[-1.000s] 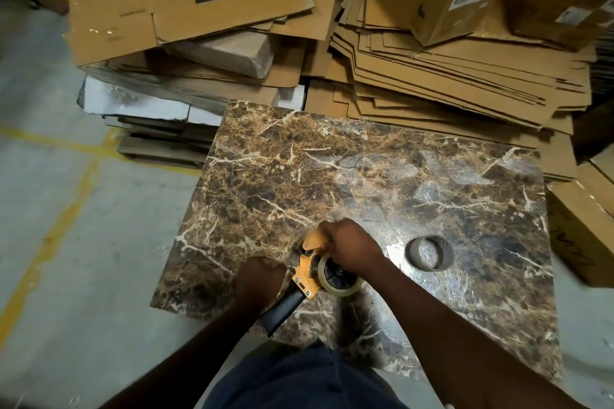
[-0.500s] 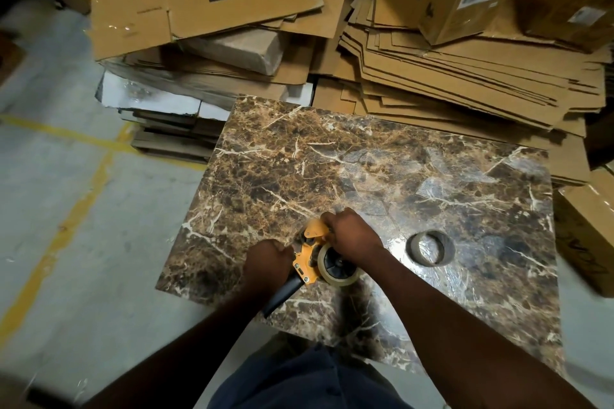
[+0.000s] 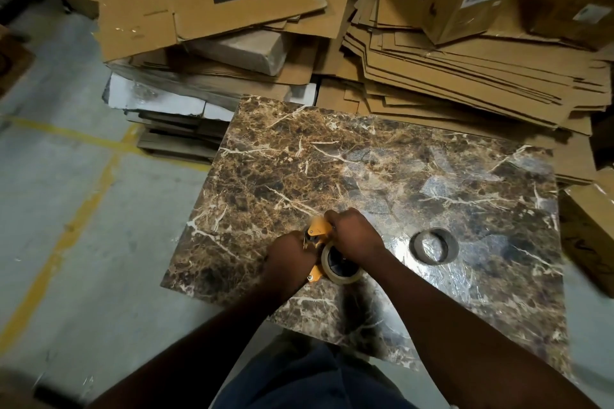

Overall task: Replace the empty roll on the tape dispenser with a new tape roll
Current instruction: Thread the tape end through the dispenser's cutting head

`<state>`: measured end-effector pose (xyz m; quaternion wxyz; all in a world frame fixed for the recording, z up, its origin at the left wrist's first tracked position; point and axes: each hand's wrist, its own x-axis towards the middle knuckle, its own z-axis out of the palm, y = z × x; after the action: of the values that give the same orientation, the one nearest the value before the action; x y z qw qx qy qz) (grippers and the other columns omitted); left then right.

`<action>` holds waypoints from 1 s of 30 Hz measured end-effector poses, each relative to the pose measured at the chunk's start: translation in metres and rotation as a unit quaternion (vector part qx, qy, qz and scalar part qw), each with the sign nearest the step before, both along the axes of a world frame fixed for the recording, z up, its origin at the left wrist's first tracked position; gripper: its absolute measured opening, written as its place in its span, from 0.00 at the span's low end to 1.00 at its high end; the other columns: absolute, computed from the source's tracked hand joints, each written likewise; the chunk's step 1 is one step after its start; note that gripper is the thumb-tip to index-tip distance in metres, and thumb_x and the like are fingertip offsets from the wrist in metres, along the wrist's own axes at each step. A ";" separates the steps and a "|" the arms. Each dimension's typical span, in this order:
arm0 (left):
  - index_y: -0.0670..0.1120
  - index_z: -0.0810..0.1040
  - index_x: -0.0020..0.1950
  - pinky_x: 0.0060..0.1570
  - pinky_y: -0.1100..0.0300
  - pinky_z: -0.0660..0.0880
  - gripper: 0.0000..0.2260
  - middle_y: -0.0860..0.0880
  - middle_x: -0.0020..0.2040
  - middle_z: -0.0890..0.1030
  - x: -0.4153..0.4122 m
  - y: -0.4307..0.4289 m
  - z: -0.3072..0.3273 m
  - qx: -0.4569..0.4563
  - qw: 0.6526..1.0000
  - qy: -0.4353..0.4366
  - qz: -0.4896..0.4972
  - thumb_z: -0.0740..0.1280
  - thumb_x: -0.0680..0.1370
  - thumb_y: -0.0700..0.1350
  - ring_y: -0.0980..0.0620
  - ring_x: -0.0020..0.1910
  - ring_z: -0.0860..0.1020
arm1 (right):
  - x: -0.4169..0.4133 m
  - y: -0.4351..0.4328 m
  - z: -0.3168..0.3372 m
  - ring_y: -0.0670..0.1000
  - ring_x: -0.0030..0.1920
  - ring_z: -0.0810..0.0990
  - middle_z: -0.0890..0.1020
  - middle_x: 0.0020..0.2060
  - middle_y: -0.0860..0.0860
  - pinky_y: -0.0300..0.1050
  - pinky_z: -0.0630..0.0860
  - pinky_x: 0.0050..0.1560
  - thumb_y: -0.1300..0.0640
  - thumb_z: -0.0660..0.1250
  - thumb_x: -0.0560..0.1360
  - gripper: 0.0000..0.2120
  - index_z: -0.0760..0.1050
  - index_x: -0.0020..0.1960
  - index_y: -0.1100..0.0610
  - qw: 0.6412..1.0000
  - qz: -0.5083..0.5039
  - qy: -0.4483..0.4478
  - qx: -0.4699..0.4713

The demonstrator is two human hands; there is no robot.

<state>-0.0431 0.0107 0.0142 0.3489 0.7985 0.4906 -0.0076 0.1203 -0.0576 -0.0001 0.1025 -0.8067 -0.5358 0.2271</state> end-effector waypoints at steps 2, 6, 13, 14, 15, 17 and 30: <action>0.50 0.70 0.37 0.34 0.51 0.73 0.11 0.51 0.31 0.75 -0.010 0.004 -0.004 -0.032 0.999 -0.003 -0.006 0.68 0.73 0.53 0.48 0.32 0.76 | -0.002 -0.001 0.002 0.62 0.44 0.78 0.81 0.42 0.62 0.48 0.66 0.37 0.61 0.65 0.76 0.13 0.75 0.61 0.58 1.000 -0.009 0.007 0.002; 0.54 0.73 0.48 0.41 0.54 0.75 0.23 0.54 0.41 0.80 -0.032 0.010 -0.009 -0.066 0.994 0.071 -0.055 0.67 0.67 0.71 0.52 0.41 0.80 | -0.002 -0.002 0.001 0.62 0.43 0.78 0.80 0.42 0.61 0.48 0.65 0.37 0.62 0.65 0.76 0.15 0.74 0.63 0.57 1.000 -0.021 0.017 -0.002; 0.56 0.74 0.65 0.46 0.67 0.69 0.24 0.61 0.50 0.78 -0.034 0.012 0.008 -0.211 0.961 0.069 -0.168 0.79 0.72 0.54 0.59 0.51 0.80 | -0.007 -0.004 0.001 0.60 0.54 0.82 0.84 0.55 0.57 0.51 0.79 0.51 0.61 0.67 0.76 0.20 0.75 0.68 0.55 0.990 -0.083 0.113 0.029; 0.58 0.72 0.62 0.44 0.70 0.69 0.25 0.62 0.49 0.79 -0.034 0.012 0.008 -0.219 0.963 0.052 -0.147 0.80 0.71 0.54 0.63 0.49 0.79 | -0.006 -0.007 0.002 0.59 0.57 0.82 0.84 0.58 0.56 0.50 0.78 0.53 0.61 0.68 0.76 0.22 0.74 0.70 0.55 0.986 -0.103 0.125 0.036; 0.59 0.70 0.62 0.44 0.70 0.70 0.27 0.61 0.49 0.80 -0.034 0.010 0.010 -0.223 0.966 0.038 -0.128 0.80 0.70 0.56 0.64 0.48 0.79 | -0.006 -0.011 0.002 0.57 0.58 0.81 0.83 0.60 0.54 0.49 0.77 0.55 0.60 0.69 0.76 0.23 0.74 0.71 0.54 0.982 -0.121 0.136 0.043; 0.56 0.69 0.67 0.46 0.64 0.71 0.33 0.59 0.52 0.80 -0.033 0.006 0.009 -0.191 0.972 0.037 -0.132 0.80 0.68 0.60 0.60 0.50 0.79 | -0.005 -0.019 0.003 0.56 0.59 0.81 0.83 0.61 0.53 0.48 0.76 0.56 0.60 0.70 0.76 0.24 0.74 0.70 0.53 0.971 -0.162 0.168 0.051; 0.57 0.67 0.72 0.40 0.58 0.74 0.30 0.54 0.50 0.85 -0.003 -0.008 0.015 -0.036 0.975 -0.049 -0.215 0.73 0.72 0.47 0.51 0.45 0.82 | -0.065 -0.085 0.020 0.45 0.21 0.66 0.68 0.18 0.48 0.40 0.58 0.26 0.39 0.67 0.79 0.31 0.64 0.22 0.50 0.940 -0.263 0.190 0.103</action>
<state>-0.0457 0.0025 0.0295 0.3910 0.8717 0.2892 -0.0607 0.0554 -0.1429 0.0199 0.3410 -0.8458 -0.2958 0.2842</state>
